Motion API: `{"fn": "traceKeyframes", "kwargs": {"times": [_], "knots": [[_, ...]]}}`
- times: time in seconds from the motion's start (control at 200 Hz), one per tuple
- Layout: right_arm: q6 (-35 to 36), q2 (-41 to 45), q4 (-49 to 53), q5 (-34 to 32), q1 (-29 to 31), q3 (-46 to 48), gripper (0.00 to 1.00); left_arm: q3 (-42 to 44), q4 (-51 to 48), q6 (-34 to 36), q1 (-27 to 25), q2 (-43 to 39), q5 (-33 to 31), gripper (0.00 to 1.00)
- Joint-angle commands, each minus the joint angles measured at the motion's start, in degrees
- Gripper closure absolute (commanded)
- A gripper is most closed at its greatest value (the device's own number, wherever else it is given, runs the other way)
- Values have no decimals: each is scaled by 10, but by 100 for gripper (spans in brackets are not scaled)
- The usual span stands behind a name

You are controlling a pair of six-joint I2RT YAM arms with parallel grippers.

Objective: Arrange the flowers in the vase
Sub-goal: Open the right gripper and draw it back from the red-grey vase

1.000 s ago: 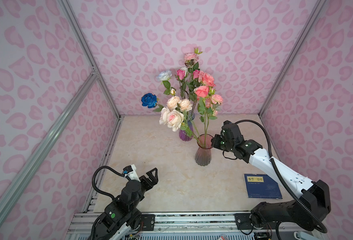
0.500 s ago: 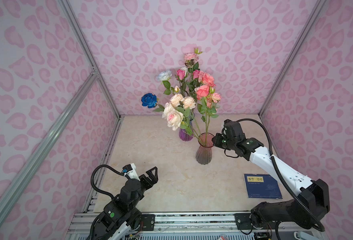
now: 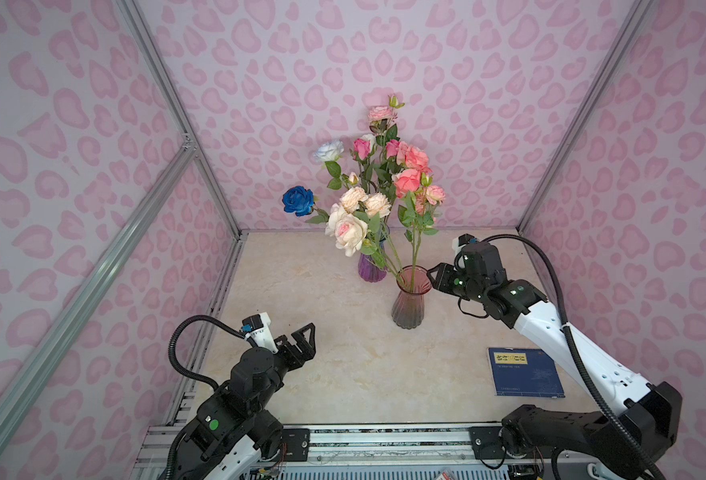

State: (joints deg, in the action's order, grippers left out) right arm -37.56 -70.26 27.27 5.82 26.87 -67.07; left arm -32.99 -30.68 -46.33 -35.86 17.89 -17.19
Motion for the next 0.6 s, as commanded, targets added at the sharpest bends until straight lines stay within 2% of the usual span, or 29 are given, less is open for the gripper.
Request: {"fn": "traceKeyframes", "kwargs": {"times": [0.0, 0.16, 0.21, 0.245, 0.26, 0.27, 0.285, 0.365, 0.41, 0.455, 0.51, 0.595], "knots": [[24, 42, -1, -19, -1, -1, 54, -64, 5, 59, 0, 23, -22, 0], [82, 123, -20, -27, 0, -2, 45, -164, 4, 140, 0, 73, -63, 0], [112, 150, -29, -36, 1, 1, 41, -180, 3, 132, 0, 90, -95, 2], [120, 169, -34, -57, 5, 7, 33, -179, 4, 102, 0, 99, -124, 2], [113, 178, -38, -71, 6, 13, 23, -176, 6, 95, 0, 102, -134, 2], [106, 185, -43, -81, 6, 19, 8, -173, 9, 93, 0, 104, -138, 2], [94, 195, -53, -93, 6, 32, 3, -170, 15, 93, 0, 107, -142, 2], [17, 257, -127, -193, 6, 129, 2, -151, 41, 124, 0, 133, -144, 2], [9, 290, -179, -234, 6, 188, 2, -151, 26, 110, 0, 153, -165, 2], [28, 320, -221, -272, 6, 241, 2, -147, 14, 93, 0, 174, -203, 2], [85, 343, -258, -299, 6, 283, 2, -139, 11, 90, 0, 188, -258, 2], [173, 352, -278, -349, 6, 316, 2, -104, 57, 107, 0, 184, -329, 2]]}}
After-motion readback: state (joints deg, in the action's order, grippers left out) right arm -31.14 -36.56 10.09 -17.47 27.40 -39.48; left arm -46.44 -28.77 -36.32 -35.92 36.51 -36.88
